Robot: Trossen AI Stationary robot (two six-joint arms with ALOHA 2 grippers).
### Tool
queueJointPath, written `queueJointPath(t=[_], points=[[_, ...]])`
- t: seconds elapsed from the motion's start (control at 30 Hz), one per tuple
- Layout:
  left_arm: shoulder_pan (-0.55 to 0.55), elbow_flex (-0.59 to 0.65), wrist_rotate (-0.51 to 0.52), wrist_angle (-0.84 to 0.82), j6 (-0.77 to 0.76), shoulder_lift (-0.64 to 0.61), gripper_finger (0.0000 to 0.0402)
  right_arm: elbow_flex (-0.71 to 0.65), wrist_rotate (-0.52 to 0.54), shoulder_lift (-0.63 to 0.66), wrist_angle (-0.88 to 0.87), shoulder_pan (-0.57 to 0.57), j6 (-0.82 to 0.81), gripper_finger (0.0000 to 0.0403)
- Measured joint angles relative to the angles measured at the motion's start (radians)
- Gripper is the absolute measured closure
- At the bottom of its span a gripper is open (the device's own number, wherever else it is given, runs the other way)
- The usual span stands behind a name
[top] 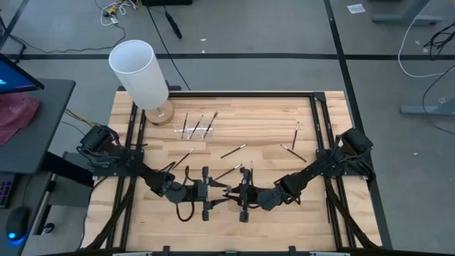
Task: Put items in baskets/containers
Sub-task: Put the powder brush into the transparent organizer
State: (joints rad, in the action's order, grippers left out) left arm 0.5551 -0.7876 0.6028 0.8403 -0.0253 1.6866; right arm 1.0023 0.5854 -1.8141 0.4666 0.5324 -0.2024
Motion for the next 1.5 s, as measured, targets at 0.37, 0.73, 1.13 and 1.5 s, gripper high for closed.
queueJointPath(t=[0.37, 0.73, 1.13, 1.5], points=[[-0.027, -0.061, -0.086, -0.009, -0.011, 0.0, 0.0278, 0.0, -0.029, 0.0, -0.007, -0.005, 0.002, 0.0369], [-0.012, -0.061, -0.051, -0.055, -0.014, 0.0, 0.0348, 0.0, -0.03, -0.001, -0.031, -0.005, 0.008, 0.0351], [0.039, -0.066, 0.337, -0.348, -0.013, -0.174, 0.0349, 0.0, 0.038, -0.001, -0.236, -0.006, -0.097, 0.0226], [-0.156, -0.066, 0.333, -0.502, 0.116, -0.369, 0.0349, 0.0, 0.036, -0.001, -0.193, -0.015, -0.097, 0.0218]])
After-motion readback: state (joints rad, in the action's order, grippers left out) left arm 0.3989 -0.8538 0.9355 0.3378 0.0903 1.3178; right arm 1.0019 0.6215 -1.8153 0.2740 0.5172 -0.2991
